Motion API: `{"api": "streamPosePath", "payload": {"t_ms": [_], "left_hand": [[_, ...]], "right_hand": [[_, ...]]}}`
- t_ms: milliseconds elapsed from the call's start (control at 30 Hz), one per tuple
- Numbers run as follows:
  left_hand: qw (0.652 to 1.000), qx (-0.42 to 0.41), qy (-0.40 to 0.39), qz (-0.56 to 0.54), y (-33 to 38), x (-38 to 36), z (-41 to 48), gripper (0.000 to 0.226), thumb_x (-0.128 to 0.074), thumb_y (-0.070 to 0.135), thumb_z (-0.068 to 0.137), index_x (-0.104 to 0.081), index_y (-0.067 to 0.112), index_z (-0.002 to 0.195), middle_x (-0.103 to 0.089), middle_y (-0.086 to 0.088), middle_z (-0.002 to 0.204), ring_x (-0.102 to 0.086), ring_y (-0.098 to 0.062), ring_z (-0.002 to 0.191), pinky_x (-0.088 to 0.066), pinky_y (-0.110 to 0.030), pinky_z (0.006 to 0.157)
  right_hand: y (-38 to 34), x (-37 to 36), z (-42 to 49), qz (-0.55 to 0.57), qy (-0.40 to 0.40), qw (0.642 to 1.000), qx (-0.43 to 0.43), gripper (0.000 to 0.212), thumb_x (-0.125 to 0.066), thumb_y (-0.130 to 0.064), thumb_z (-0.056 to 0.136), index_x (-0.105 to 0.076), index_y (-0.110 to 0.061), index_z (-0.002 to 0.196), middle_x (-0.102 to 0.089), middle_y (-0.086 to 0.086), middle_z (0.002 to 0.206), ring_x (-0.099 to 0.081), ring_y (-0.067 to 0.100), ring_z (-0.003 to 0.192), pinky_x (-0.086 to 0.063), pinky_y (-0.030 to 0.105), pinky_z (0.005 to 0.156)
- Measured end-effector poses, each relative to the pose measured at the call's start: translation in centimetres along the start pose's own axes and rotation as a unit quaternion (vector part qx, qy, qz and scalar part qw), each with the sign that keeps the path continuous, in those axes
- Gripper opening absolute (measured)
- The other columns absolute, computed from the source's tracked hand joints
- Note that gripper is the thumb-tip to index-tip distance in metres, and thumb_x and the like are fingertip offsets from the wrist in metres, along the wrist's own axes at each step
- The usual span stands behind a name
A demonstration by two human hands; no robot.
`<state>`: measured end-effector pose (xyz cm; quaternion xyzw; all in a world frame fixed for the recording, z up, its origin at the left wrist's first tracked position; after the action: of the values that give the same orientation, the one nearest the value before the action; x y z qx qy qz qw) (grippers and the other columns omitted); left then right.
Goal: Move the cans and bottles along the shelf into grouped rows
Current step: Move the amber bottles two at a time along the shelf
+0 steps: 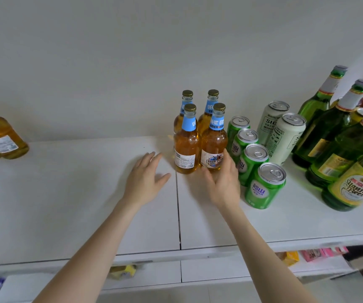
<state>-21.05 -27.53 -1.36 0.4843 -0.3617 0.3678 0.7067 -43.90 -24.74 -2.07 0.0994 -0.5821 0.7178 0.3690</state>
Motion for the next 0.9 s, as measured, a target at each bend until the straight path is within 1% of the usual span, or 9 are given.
{"api": "streamPosePath", "payload": {"t_ms": [33, 100, 200, 333, 433, 533, 733, 833, 900], "left_hand": [[0.999, -0.016, 0.017, 0.039, 0.1, 0.3, -0.7, 0.064, -0.056, 0.048, 0.091, -0.052, 0.008, 0.14, -0.051, -0.017, 0.145, -0.043, -0.036, 0.138, -0.036, -0.045, 0.112], [0.994, -0.047, 0.027, 0.095, 0.6, 0.9, -2.0, 0.068, -0.043, 0.054, 0.089, -0.055, 0.007, 0.137, -0.054, -0.02, 0.141, -0.046, -0.038, 0.135, -0.04, -0.053, 0.109], [0.987, -0.073, 0.028, 0.14, 1.5, 1.8, -4.1, 0.065, -0.039, 0.05, 0.089, -0.057, 0.009, 0.136, -0.056, -0.019, 0.14, -0.048, -0.037, 0.135, -0.04, -0.055, 0.108], [0.981, -0.087, 0.015, 0.172, 2.0, 2.4, -7.6, 0.063, -0.037, 0.047, 0.09, -0.057, 0.011, 0.136, -0.055, -0.017, 0.142, -0.046, -0.036, 0.137, -0.039, -0.055, 0.11], [0.978, -0.086, 0.013, 0.187, 2.1, 2.9, -10.8, 0.061, -0.037, 0.046, 0.089, -0.059, 0.011, 0.134, -0.055, -0.018, 0.141, -0.048, -0.036, 0.135, -0.04, -0.055, 0.109], [0.975, -0.087, 0.011, 0.205, 2.3, 3.6, -14.2, 0.06, -0.039, 0.045, 0.09, -0.059, 0.011, 0.135, -0.054, -0.019, 0.142, -0.047, -0.036, 0.136, -0.04, -0.056, 0.109], [0.968, -0.068, 0.022, 0.241, 1.3, 6.3, -20.2, 0.056, -0.056, 0.043, 0.089, -0.058, 0.013, 0.136, -0.051, -0.018, 0.145, -0.045, -0.035, 0.137, -0.036, -0.058, 0.11], [0.965, -0.058, 0.028, 0.254, 0.1, 7.9, -22.5, 0.061, -0.039, 0.048, 0.089, -0.058, 0.014, 0.136, -0.051, -0.018, 0.145, -0.045, -0.036, 0.137, -0.032, -0.058, 0.11], [0.963, -0.051, 0.032, 0.262, -0.8, 9.0, -23.7, 0.059, -0.044, 0.047, 0.09, -0.057, 0.014, 0.137, -0.049, -0.018, 0.147, -0.044, -0.036, 0.138, -0.029, -0.057, 0.112]], "right_hand": [[-0.2, 0.0, -0.9, -0.059, -0.007, 0.998, 0.007, 0.077, -0.062, -0.044, 0.09, -0.029, -0.014, 0.154, -0.038, 0.012, 0.155, -0.039, 0.034, 0.138, -0.039, 0.051, 0.107], [-1.0, 0.2, -2.7, -0.153, -0.009, 0.988, 0.033, 0.078, -0.062, -0.043, 0.088, -0.032, -0.01, 0.152, -0.038, 0.017, 0.154, -0.043, 0.039, 0.135, -0.04, 0.054, 0.104], [-1.9, 0.7, -5.0, -0.252, -0.011, 0.964, 0.085, 0.082, -0.067, -0.044, 0.08, -0.038, -0.009, 0.149, -0.045, 0.018, 0.15, -0.051, 0.039, 0.129, -0.043, 0.055, 0.101], [-2.7, 2.0, -8.0, -0.326, -0.009, 0.936, 0.131, 0.084, -0.074, -0.047, 0.075, -0.044, -0.011, 0.145, -0.05, 0.018, 0.147, -0.053, 0.036, 0.128, -0.044, 0.054, 0.103], [-3.1, 2.8, -10.5, -0.361, -0.008, 0.92, 0.154, 0.082, -0.077, -0.048, 0.074, -0.05, -0.012, 0.142, -0.052, 0.019, 0.145, -0.054, 0.036, 0.128, -0.044, 0.055, 0.103], [-3.7, 3.4, -13.2, -0.383, -0.021, 0.91, 0.16, 0.082, -0.077, -0.049, 0.074, -0.049, -0.013, 0.143, -0.05, 0.018, 0.147, -0.051, 0.037, 0.131, -0.041, 0.058, 0.105], [-5.6, 3.7, -18.5, -0.384, -0.038, 0.902, 0.192, 0.08, -0.075, -0.049, 0.076, -0.05, -0.014, 0.144, -0.047, 0.017, 0.149, -0.047, 0.036, 0.136, -0.033, 0.06, 0.11], [-7.2, 3.2, -20.6, -0.382, -0.038, 0.9, 0.206, 0.08, -0.077, -0.049, 0.075, -0.052, -0.014, 0.142, -0.049, 0.016, 0.148, -0.048, 0.036, 0.135, -0.024, 0.057, 0.11], [-8.4, 2.7, -21.7, -0.378, -0.037, 0.9, 0.215, 0.079, -0.077, -0.049, 0.075, -0.053, -0.013, 0.142, -0.05, 0.017, 0.147, -0.049, 0.037, 0.134, -0.023, 0.057, 0.11]]}}
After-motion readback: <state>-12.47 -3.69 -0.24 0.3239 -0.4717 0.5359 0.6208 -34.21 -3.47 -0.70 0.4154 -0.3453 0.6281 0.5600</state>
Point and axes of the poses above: each hand's wrist, its own z-axis towards the middle knuckle, its own x-axis out of the back of the hand, y = z × x, the point moved 5 cm from there along z, towards the middle knuckle
